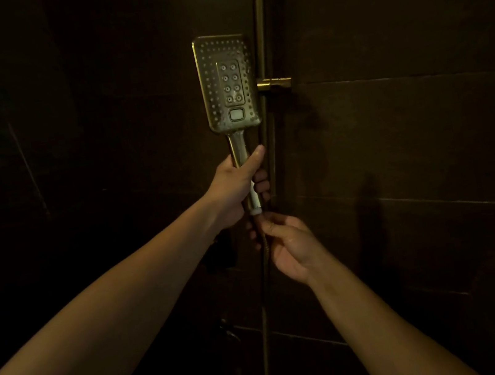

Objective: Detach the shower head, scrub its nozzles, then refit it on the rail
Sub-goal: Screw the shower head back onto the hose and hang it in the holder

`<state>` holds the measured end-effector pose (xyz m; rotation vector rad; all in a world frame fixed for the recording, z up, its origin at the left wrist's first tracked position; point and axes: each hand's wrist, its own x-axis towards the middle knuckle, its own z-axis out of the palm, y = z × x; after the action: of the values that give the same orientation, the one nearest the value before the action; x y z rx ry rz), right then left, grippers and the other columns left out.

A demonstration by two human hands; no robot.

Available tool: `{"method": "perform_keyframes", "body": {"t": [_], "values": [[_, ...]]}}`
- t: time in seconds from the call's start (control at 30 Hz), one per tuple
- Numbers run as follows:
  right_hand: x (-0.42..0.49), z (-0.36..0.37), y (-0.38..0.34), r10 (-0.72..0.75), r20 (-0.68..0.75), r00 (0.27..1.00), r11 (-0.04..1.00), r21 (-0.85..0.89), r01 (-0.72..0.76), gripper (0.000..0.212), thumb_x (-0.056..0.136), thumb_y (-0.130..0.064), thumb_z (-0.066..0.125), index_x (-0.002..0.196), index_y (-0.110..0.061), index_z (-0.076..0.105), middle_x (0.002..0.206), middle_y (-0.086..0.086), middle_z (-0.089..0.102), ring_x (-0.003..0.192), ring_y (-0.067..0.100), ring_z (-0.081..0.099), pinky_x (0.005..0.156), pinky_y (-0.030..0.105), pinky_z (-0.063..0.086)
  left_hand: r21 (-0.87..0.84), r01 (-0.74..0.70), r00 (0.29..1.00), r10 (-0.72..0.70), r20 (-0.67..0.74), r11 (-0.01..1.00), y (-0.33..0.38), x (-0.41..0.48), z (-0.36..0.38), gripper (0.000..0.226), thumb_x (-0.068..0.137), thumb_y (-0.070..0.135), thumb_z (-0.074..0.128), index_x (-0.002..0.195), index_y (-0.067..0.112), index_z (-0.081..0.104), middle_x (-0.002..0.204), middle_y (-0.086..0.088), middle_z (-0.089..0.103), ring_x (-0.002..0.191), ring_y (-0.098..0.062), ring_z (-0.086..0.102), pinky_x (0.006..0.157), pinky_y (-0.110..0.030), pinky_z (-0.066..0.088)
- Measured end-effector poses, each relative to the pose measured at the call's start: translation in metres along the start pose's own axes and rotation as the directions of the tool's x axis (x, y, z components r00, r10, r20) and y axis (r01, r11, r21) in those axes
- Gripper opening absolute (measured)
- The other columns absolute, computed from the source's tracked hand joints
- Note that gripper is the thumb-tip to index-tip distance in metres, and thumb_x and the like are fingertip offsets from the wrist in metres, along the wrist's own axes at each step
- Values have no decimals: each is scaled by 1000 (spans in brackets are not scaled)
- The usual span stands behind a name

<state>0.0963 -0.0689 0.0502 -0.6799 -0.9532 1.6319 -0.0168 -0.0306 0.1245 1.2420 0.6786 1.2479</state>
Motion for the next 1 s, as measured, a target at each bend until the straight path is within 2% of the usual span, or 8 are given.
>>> {"method": "perform_keyframes", "body": {"t": [0.1,0.23,0.43,0.6,0.7,0.77,0.87,1.0], "values": [[-4,-1,0,61,101,993,996,63,-68,14,90,-11,55,99,-4,62,76,8,62,59,12,57,51,22,44,-74,38,994,-30,107,997,1,-3,-3,19,96,31,59,86,21,46,65,4,42,56,-10,44,58,-27,44],[-8,-1,-3,91,285,954,973,181,-147,28,95,-26,47,99,-1,58,67,3,51,54,9,46,51,20,39,-217,80,984,-42,174,973,5,-5,-2,22,97,33,56,81,20,47,61,5,38,52,-7,41,54,-22,43],[-6,1,-7,108,158,981,994,-4,-109,17,93,-18,52,103,-6,60,76,6,56,58,13,47,53,25,34,-72,16,995,-9,99,997,1,-5,-5,21,97,30,58,87,19,44,63,4,41,54,-10,44,54,-26,47],[-7,-3,0,65,49,997,998,-7,-65,25,85,10,57,103,-7,62,75,2,62,60,10,55,54,23,41,-29,-24,997,26,78,999,-5,-4,-3,19,95,31,61,90,20,47,64,4,44,55,-11,47,57,-30,47],[-5,-6,2,23,-17,1000,999,39,-22,22,82,9,62,98,-6,62,78,6,68,66,14,61,56,24,47,-34,-36,997,38,70,999,-2,-4,-2,19,96,30,61,87,20,47,63,5,44,54,-11,46,57,-30,46],[-4,-7,1,-1,-29,1000,1000,2,1,19,82,5,64,98,-6,63,80,8,71,69,16,65,60,27,49,-20,-38,997,40,63,999,1,-5,0,18,96,29,60,88,20,48,63,5,45,55,-11,46,58,-30,46],[-4,-8,1,-12,9,1000,999,-50,13,13,89,1,57,93,-8,64,80,10,72,69,17,66,63,30,48,15,-54,997,53,58,998,4,-8,2,16,97,28,58,89,19,47,62,5,46,54,-10,45,57,-29,44],[-8,-7,1,40,66,997,999,-32,-38,21,96,-1,43,96,-7,63,80,10,70,70,18,57,65,31,41,44,-58,998,56,37,997,1,-10,2,17,97,28,59,90,18,47,64,4,46,55,-11,45,57,-29,45]]}}
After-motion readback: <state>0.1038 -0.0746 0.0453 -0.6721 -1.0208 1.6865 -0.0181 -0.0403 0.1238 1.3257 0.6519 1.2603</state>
